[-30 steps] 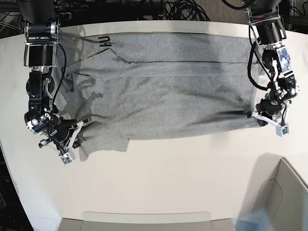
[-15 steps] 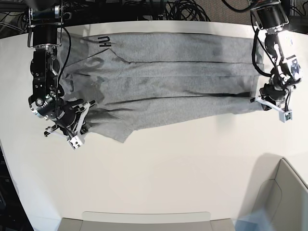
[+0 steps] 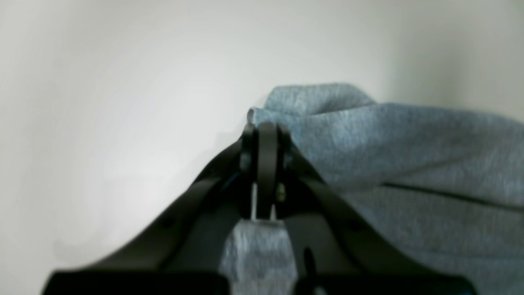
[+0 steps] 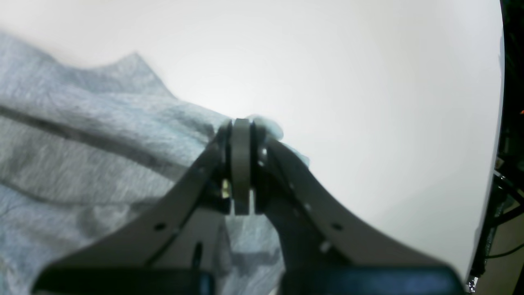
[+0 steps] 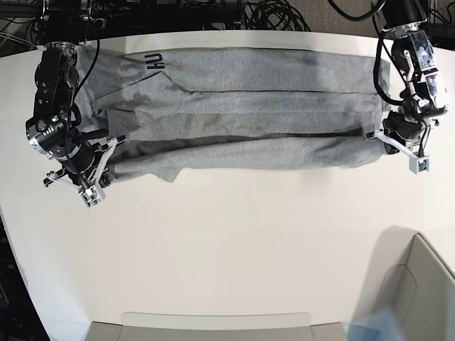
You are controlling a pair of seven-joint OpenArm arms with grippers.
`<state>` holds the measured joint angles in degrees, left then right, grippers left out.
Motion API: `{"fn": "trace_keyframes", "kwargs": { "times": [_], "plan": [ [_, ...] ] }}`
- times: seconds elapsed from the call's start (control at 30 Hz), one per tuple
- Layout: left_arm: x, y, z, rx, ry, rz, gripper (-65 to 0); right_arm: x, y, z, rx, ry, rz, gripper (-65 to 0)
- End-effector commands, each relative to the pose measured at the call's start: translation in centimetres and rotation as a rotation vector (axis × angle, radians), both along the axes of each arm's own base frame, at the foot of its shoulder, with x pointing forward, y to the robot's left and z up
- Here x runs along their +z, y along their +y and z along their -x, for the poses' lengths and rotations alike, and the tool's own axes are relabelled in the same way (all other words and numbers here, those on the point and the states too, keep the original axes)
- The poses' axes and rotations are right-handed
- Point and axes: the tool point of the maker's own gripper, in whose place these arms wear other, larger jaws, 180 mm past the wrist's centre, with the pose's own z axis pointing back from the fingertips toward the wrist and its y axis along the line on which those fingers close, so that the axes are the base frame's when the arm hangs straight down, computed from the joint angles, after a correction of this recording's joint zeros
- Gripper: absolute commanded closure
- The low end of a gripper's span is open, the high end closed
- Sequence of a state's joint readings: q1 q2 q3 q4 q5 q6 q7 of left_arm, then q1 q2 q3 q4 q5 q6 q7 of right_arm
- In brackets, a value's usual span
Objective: Fold the T-shirt properly
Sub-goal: 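Lift both side edges and fold them over toward the collar edge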
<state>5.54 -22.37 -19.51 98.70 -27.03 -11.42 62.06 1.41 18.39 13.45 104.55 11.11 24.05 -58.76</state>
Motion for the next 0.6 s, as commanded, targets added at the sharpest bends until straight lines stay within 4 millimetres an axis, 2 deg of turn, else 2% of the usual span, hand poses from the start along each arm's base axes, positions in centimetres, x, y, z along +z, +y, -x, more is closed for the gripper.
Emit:
{"fn": "trace_keyframes", "kwargs": {
  "times": [0.0,0.1,0.33,0.57],
  "plan": [
    [1.5,0.5,-0.5,-0.002,-0.041,-0.027,0.0,1.1,-0.1,-0.2,0.013,-0.036,0.010,0.0],
    [1.6,0.4,0.2,-0.010,-0.032,-0.036,0.0,0.9,0.2,0.8,0.025,-0.030,0.015,0.0],
    [2.1,2.2,2.7,0.039,-0.011,-0.066,0.0,0.7,0.9,2.5,0.044,-0.022,0.020,0.0],
    [2.1,0.7,3.3,0.035,-0.008,-0.036,0.0,0.4,1.5,3.8,0.059,-0.013,0.019,0.0]
  ]
}}
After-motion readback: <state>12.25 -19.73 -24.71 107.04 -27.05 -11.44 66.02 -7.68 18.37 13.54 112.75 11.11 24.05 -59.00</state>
